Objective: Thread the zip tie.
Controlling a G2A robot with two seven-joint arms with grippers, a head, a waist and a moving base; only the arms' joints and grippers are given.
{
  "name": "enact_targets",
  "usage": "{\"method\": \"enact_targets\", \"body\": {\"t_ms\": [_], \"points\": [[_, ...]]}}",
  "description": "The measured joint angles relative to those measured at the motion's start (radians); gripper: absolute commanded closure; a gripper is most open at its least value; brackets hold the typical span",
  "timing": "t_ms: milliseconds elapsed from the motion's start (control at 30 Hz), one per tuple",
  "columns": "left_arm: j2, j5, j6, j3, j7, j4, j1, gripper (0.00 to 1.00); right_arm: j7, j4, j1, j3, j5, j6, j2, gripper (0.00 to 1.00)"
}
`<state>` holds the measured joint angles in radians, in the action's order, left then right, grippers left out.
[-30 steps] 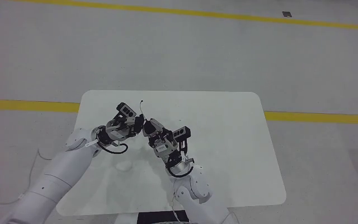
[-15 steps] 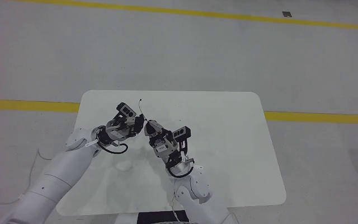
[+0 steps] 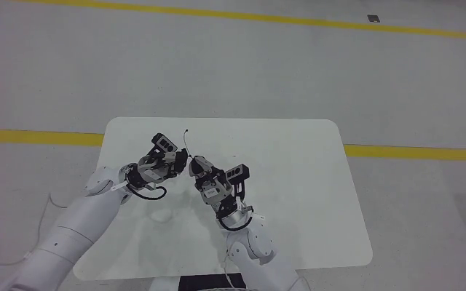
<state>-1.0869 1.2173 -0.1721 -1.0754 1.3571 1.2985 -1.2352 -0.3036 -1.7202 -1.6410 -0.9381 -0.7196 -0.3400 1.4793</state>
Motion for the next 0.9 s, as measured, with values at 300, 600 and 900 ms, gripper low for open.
{"method": "enact_targets", "body": {"t_ms": [300,600,900], "points": [[0.0,0.0,0.0,0.0,0.0,0.0,0.0,1.0,-0.002,-0.002,-0.004,-0.012,-0.001,0.0,0.0,1.0],[0.0,0.0,0.0,0.0,0.0,0.0,0.0,1.0,-0.003,-0.009,-0.015,-0.029,-0.001,0.0,0.0,1.0],[0.0,0.0,0.0,0.0,0.0,0.0,0.0,1.0,-0.002,-0.017,-0.024,-0.044,0.001,0.0,0.001,1.0]]}}
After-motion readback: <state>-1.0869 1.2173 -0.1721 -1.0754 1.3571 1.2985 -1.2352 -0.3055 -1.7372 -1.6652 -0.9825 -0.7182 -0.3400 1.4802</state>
